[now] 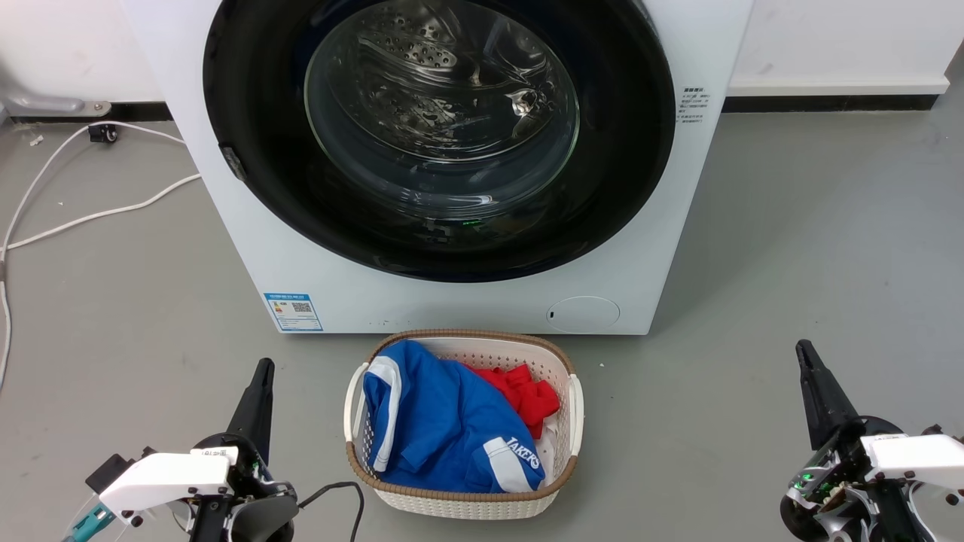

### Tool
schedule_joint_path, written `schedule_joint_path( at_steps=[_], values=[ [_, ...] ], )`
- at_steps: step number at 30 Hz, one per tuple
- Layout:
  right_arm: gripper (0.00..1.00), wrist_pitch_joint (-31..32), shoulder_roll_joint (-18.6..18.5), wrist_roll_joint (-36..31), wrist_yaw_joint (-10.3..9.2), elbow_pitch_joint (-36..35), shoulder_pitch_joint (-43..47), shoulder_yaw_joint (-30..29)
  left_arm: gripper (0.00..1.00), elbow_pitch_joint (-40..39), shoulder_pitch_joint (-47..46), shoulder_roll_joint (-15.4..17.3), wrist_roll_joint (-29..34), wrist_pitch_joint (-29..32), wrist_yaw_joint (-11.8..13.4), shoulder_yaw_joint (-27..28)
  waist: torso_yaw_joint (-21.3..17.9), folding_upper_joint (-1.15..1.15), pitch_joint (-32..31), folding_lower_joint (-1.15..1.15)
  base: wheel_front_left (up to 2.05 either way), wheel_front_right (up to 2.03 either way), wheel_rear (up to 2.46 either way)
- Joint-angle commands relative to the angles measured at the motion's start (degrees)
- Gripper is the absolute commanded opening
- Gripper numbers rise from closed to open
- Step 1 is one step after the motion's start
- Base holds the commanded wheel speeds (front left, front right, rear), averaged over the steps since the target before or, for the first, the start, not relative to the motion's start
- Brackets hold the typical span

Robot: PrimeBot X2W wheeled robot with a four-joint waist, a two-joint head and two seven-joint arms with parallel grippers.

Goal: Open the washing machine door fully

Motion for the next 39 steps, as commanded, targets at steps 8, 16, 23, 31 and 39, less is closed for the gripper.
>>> schedule_joint_path(
  at_steps=[8, 16, 23, 31, 39],
  values=[
    [0.0, 0.17, 0.15, -0.45, 0.0, 0.06, -0.69, -0.06, 0.0, -0.03, -0.31, -0.13, 0.0, 0.12, -0.14, 0.11, 0.0, 0.0, 0.0, 0.0, 0.0, 0.0, 0.0],
    [0.0, 0.18, 0.15, -0.42, 0.0, 0.06, -0.69, -0.06, 0.0, -0.03, -0.31, -0.13, 0.0, 0.12, -0.14, 0.11, 0.0, 0.0, 0.0, 0.0, 0.0, 0.0, 0.0],
    [0.0, 0.19, 0.16, -0.43, 0.0, 0.06, -0.69, -0.07, 0.0, -0.03, -0.31, -0.13, 0.0, 0.12, -0.14, 0.12, 0.0, 0.0, 0.0, 0.0, 0.0, 0.0, 0.0],
    [0.0, 0.19, 0.17, -0.43, 0.0, 0.06, -0.69, -0.08, 0.0, -0.03, -0.31, -0.13, 0.0, 0.12, -0.14, 0.11, 0.0, 0.0, 0.0, 0.0, 0.0, 0.0, 0.0],
    [1.0, -1.11, 0.1, -0.8, -0.01, 1.01, 1.64, 0.07, 1.0, 0.51, 1.39, -0.07, 0.64, -1.12, 0.02, -0.75, 0.01, 0.0, 0.04, 0.0, 0.0, 0.0, 0.0]
  ],
)
